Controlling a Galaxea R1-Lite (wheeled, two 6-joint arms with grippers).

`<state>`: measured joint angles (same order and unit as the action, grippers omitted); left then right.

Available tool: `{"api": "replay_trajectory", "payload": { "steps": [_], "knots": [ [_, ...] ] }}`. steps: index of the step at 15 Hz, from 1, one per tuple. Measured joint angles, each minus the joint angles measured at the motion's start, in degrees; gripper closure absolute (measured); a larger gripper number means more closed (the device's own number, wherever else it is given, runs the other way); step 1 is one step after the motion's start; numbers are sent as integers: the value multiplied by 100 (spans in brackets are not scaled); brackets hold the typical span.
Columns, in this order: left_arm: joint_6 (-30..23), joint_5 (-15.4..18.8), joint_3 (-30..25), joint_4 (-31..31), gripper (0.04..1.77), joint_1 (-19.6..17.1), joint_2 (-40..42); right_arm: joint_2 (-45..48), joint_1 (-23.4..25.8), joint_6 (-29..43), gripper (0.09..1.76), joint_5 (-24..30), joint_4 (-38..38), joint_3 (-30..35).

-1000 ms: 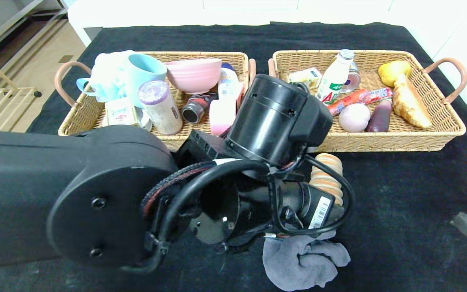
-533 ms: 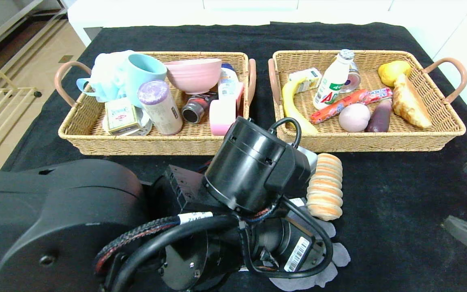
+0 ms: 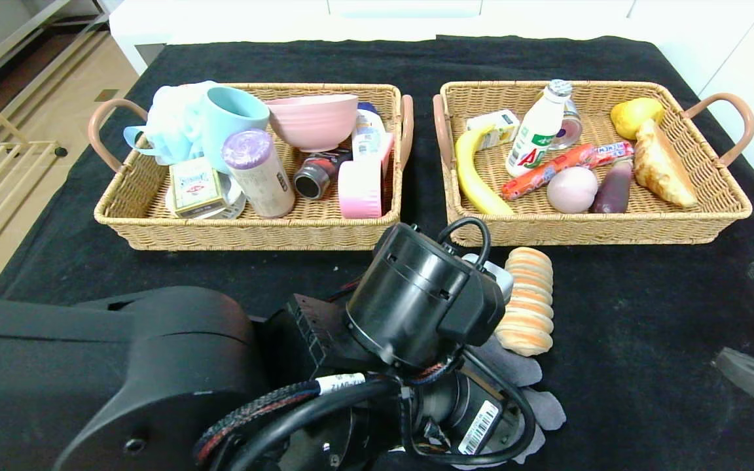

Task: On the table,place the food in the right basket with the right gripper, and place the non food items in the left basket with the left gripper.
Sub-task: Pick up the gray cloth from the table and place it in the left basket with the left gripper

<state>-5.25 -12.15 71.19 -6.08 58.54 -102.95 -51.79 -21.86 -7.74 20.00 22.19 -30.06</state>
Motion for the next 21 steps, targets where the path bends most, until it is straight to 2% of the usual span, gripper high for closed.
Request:
{"api": "replay_trajectory", "payload": {
  "steps": [12, 14, 16, 17, 18, 19, 21],
  "knots": [
    [-6, -256, 57, 38, 9, -2, -488, 2, 20, -2, 14, -6, 11, -6],
    [-12, -295, 59, 38, 40, 0, -521, 2, 26, -2, 14, 149, 18, -9],
    [-23, -289, 69, 33, 70, 0, -542, 2, 26, -5, 14, 1174, 18, -11],
    [-26, -284, 77, 35, 82, 0, -546, 2, 26, -2, 14, 1230, 20, -11],
    [-30, -283, 77, 33, 92, 0, -553, 2, 26, -2, 14, 870, 18, -11],
    [-33, -283, 79, 33, 102, 0, -556, 2, 30, -2, 14, 265, 16, -11],
    [-33, -283, 83, 38, 162, -2, -560, 2, 28, -2, 14, 0, 9, -4]
  ]
}}
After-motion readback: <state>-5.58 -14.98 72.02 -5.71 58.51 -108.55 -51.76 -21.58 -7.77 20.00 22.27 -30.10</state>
